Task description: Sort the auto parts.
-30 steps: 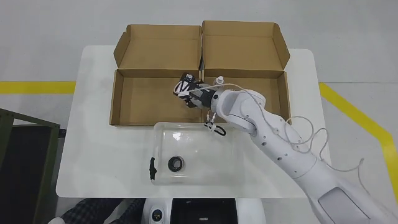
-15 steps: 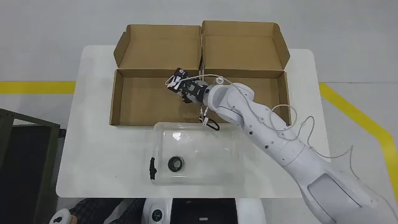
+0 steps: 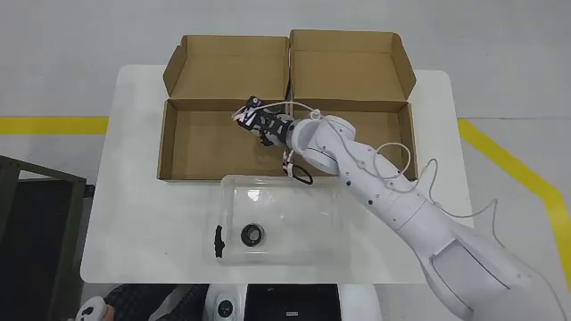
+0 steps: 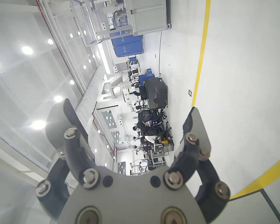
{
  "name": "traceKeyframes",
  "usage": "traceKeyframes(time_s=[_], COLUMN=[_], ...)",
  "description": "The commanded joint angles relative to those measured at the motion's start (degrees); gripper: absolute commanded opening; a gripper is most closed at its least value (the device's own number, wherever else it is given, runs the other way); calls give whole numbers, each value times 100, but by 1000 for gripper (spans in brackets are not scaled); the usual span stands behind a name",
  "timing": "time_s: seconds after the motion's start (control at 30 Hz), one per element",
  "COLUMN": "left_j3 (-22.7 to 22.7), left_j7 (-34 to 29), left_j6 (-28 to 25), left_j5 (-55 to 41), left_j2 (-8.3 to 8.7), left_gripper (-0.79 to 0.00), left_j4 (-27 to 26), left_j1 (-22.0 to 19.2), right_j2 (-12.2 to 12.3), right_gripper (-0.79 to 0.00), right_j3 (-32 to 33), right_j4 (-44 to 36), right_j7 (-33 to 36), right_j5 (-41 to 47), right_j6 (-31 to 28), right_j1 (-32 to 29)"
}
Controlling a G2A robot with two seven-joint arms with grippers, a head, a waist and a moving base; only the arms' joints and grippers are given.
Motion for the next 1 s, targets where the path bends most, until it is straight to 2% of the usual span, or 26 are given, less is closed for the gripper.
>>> traceKeyframes(time_s=[0.0, 0.13, 0.23, 0.5, 0.67, 0.97], left_j3=[0, 0, 0, 0, 0, 0], left_j7=[0, 0, 0, 0, 0, 0], left_j6=[0, 0, 0, 0, 0, 0], left_j5=[0, 0, 0, 0, 0, 0], left_j2=[0, 0, 0, 0, 0, 0], left_gripper=[0, 0, 0, 0, 0, 0], left_j4=[0, 0, 0, 0, 0, 0], left_j1=[0, 0, 0, 0, 0, 0], right_j2=[-28, -83, -113, -151, -92, 162], right_gripper=[-557, -523, -434, -425, -413, -400], right_j3=[-9, -11, 8, 100, 269, 775], right_j4=[57, 158, 222, 182, -258, -1603], right_j7=[6, 6, -15, -58, -46, 135], right_j5=[-20, -81, -120, -232, -384, -699], right_j6=[0, -6, -9, -93, -193, -680], right_j1=[10, 36, 35, -29, -174, -782])
